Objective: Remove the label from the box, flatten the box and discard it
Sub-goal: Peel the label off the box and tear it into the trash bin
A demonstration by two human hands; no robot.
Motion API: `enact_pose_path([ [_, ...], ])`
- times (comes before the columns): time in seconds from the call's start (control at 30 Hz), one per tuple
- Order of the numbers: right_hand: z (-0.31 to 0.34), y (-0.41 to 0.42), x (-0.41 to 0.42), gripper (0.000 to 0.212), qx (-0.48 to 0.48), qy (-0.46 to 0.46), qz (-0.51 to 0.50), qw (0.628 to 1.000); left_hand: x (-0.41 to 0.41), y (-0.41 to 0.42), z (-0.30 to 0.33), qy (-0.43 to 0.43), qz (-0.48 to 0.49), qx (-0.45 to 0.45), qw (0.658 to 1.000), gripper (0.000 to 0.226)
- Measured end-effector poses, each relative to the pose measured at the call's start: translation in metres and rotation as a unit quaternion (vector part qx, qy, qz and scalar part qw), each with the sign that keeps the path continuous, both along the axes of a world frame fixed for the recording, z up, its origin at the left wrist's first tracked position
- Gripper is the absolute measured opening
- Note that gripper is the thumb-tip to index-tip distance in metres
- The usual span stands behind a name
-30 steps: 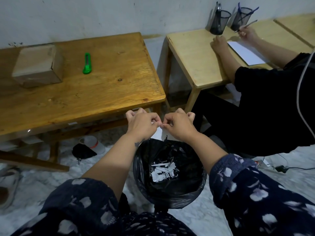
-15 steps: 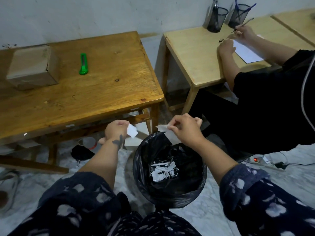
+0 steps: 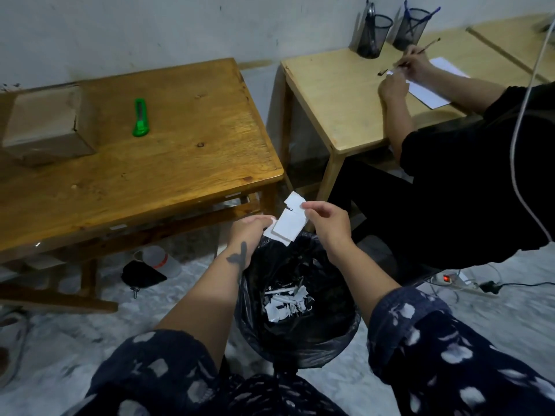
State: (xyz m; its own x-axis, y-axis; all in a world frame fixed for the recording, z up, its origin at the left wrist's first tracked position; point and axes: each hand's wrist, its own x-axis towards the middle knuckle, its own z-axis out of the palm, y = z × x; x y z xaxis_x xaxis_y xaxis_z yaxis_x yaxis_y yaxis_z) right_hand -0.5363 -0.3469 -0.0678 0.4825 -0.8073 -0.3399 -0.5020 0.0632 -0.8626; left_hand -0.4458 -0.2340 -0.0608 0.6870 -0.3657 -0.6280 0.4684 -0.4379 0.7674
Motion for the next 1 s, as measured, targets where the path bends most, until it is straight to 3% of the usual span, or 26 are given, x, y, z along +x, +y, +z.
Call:
enact_pose_path([
  [0.1,0.004,0.004,-0.001,0.019,-0.032,0.023,-0.006,0.999,0.000,-0.002,0.002,0.014,0.014,-0.003,1.000,0.029],
  [0.27,0.003,0.005,-0.004,0.011,-0.050,0.025,0.029,0.998,-0.004,-0.002,0.002,-0.046,-0.039,-0.021,0.998,0.034],
  [0.47,0.000,-0.001,-0.012,0.029,-0.076,0.083,0.172,0.979,-0.004,-0.003,0.005,-0.048,-0.030,-0.042,0.998,0.018],
  [0.53,0.001,0.001,-0.012,0.027,-0.023,0.043,0.170,0.984,-0.004,-0.002,0.004,-0.054,-0.028,-0.037,0.997,0.016],
  [0.67,0.016,0.003,-0.007,0.029,0.148,-0.003,0.044,0.988,-0.008,-0.001,0.005,-0.130,-0.042,0.006,0.991,0.010],
  [0.8,0.020,0.004,-0.009,0.014,0.122,-0.033,0.053,0.991,-0.012,-0.002,0.007,-0.179,-0.054,0.031,0.982,0.014],
  [0.93,0.025,0.005,-0.011,0.031,0.139,-0.047,0.064,0.987,-0.010,-0.003,0.010,-0.136,0.012,-0.011,0.991,0.005],
  [1.0,0.027,0.005,-0.009,0.032,0.164,-0.067,0.047,0.983,-0.010,-0.004,0.012,-0.111,0.022,-0.033,0.993,0.012],
])
